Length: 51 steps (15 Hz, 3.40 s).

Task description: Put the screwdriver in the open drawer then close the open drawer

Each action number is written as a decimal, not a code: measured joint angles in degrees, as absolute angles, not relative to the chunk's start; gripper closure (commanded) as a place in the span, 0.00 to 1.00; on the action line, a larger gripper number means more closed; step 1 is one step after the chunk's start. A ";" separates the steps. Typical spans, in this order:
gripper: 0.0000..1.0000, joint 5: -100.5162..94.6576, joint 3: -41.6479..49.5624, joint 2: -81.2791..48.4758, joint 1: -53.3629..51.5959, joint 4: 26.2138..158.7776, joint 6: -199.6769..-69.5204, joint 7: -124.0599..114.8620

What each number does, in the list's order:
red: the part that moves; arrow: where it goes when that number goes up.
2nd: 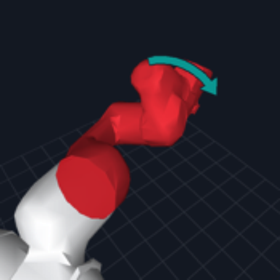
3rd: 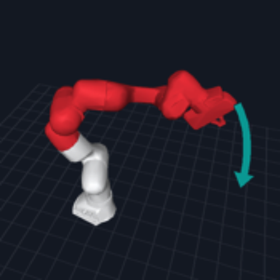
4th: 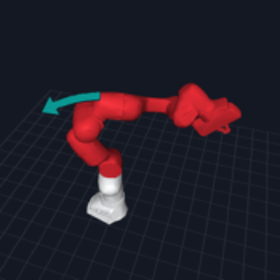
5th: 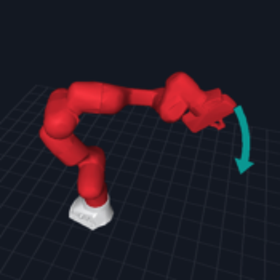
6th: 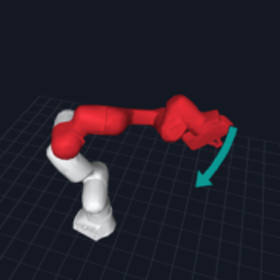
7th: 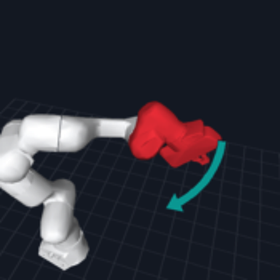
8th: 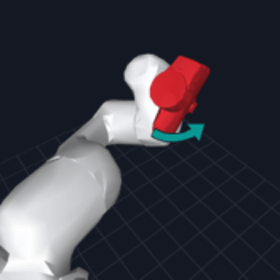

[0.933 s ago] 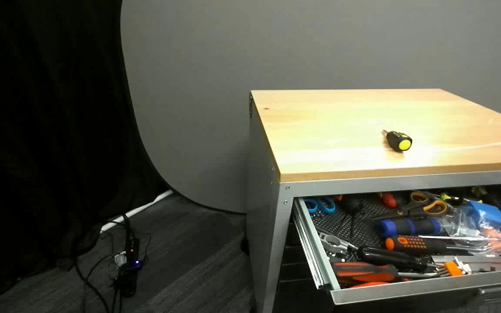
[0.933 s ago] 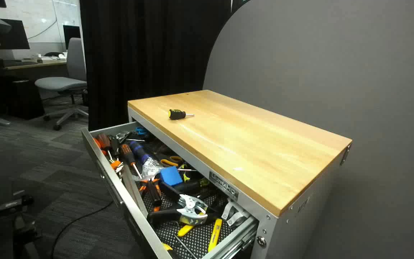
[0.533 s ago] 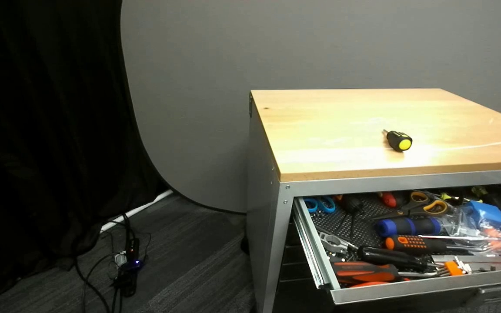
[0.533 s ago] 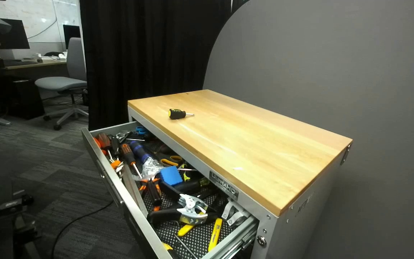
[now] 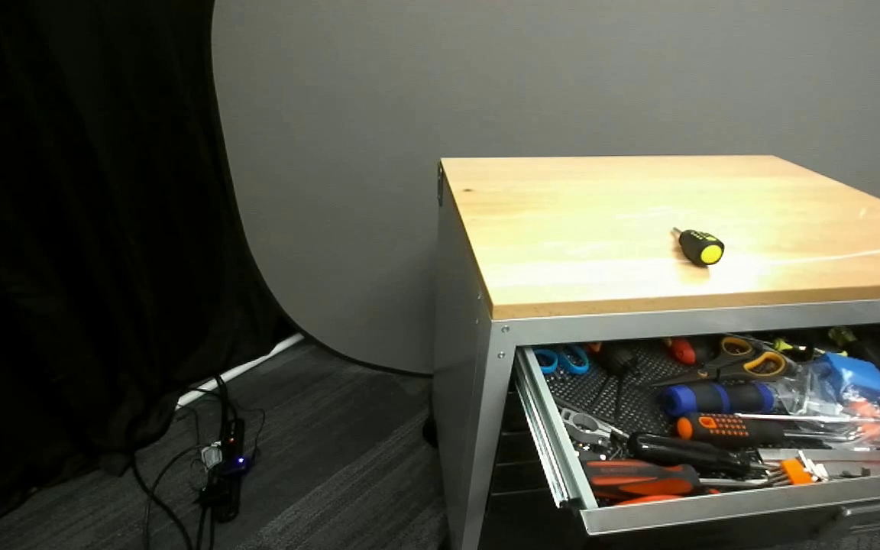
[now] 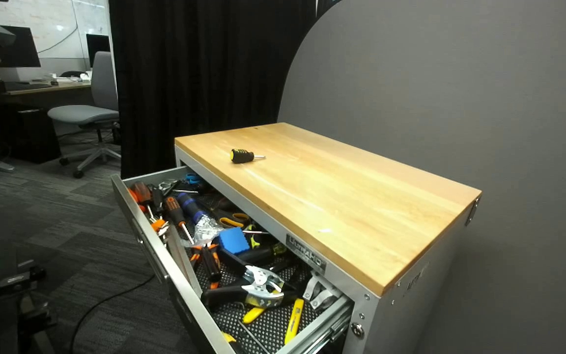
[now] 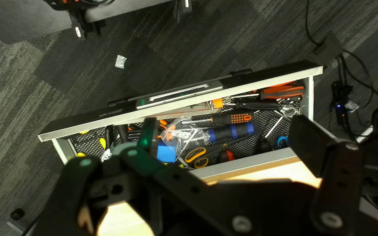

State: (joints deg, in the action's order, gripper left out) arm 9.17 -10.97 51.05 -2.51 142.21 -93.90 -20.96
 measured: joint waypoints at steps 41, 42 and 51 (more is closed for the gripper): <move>0.44 -8.80 -0.56 -35.92 -15.94 84.71 -112.82 -35.55; 0.51 -8.80 -0.56 -36.40 -15.94 84.52 -112.80 -35.55; 0.82 -8.62 -0.22 -36.93 -15.74 84.35 -112.31 -35.60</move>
State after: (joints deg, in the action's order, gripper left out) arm -8.62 -0.22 -36.93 -15.74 84.35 -112.31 -35.60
